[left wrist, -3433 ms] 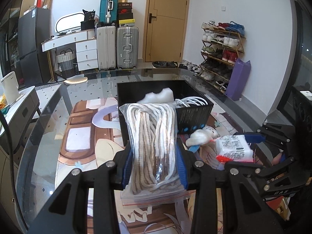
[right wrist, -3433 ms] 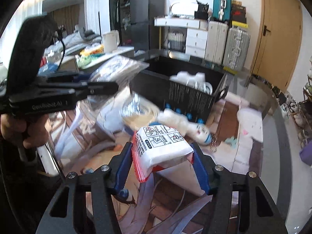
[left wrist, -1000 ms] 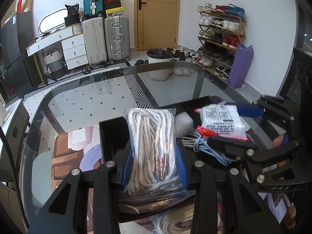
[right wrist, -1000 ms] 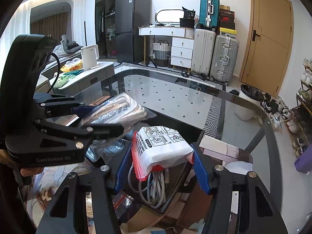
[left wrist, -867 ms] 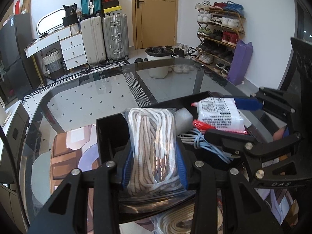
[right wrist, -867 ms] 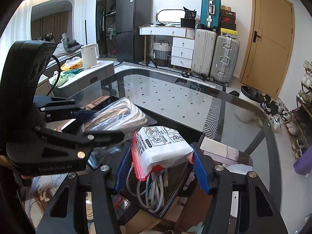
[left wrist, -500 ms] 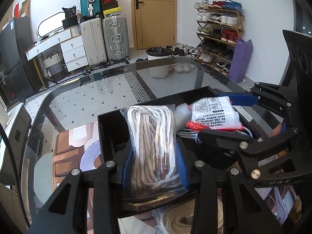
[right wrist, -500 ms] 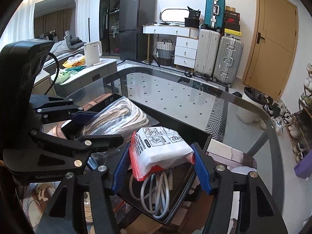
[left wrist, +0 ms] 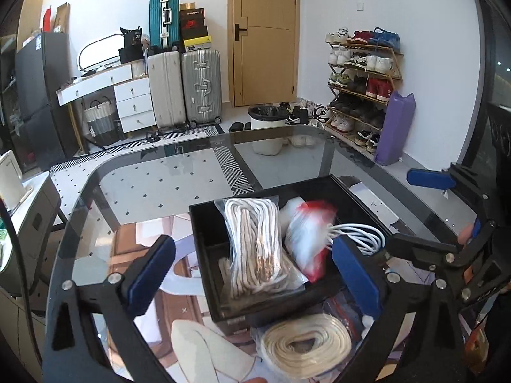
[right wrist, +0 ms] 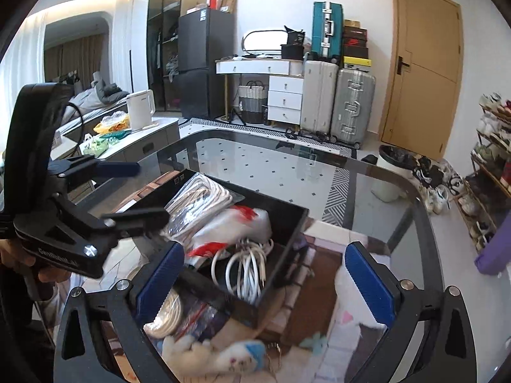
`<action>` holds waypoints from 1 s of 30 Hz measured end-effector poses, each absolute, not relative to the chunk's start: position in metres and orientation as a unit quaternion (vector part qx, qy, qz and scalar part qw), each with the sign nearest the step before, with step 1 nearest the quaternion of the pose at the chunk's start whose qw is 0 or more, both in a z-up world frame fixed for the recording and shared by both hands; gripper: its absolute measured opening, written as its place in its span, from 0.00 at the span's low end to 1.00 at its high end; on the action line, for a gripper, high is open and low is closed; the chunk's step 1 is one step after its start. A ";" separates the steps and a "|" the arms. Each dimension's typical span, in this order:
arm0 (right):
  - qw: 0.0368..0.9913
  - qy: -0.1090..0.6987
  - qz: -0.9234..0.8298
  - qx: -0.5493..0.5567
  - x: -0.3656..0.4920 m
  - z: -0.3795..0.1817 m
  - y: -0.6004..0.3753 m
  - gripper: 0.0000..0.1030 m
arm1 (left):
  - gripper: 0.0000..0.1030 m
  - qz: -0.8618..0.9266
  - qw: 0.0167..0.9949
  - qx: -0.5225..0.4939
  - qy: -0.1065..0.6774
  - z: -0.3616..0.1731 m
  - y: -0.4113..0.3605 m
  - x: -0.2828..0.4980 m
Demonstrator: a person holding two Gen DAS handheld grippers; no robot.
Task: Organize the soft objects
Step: 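Open the left tool over the box while the right tool releases the packet inside, then move the left tool to the bagged cable coil while the right tool approaches the plush doll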
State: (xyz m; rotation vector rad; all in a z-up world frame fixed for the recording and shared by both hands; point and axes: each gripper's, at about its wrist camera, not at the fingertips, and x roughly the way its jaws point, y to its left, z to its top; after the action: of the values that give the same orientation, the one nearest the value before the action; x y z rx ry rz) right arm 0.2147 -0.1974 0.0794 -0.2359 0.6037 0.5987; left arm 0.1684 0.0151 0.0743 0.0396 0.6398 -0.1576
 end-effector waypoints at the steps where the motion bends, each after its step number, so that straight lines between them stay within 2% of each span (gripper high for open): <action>1: 0.904 0.295 0.289 -0.112 0.211 0.079 -0.200 0.99 | 1.00 -0.076 0.946 0.018 0.313 0.075 0.015 0.165; 15: 0.881 0.338 0.314 -0.101 0.170 0.055 -0.208 0.99 | 1.00 -0.063 0.947 -0.002 0.315 0.064 0.011 0.126; 30: 0.851 0.387 0.335 -0.120 0.177 0.023 -0.204 0.99 | 1.00 -0.057 0.933 -0.021 0.354 0.022 0.012 0.111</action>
State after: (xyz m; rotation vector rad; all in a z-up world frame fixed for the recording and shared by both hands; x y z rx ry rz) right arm 0.1768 -0.2039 0.0229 -0.2531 0.8151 0.7056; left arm 0.1111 0.0123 0.0224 -0.0434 0.7240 -0.1164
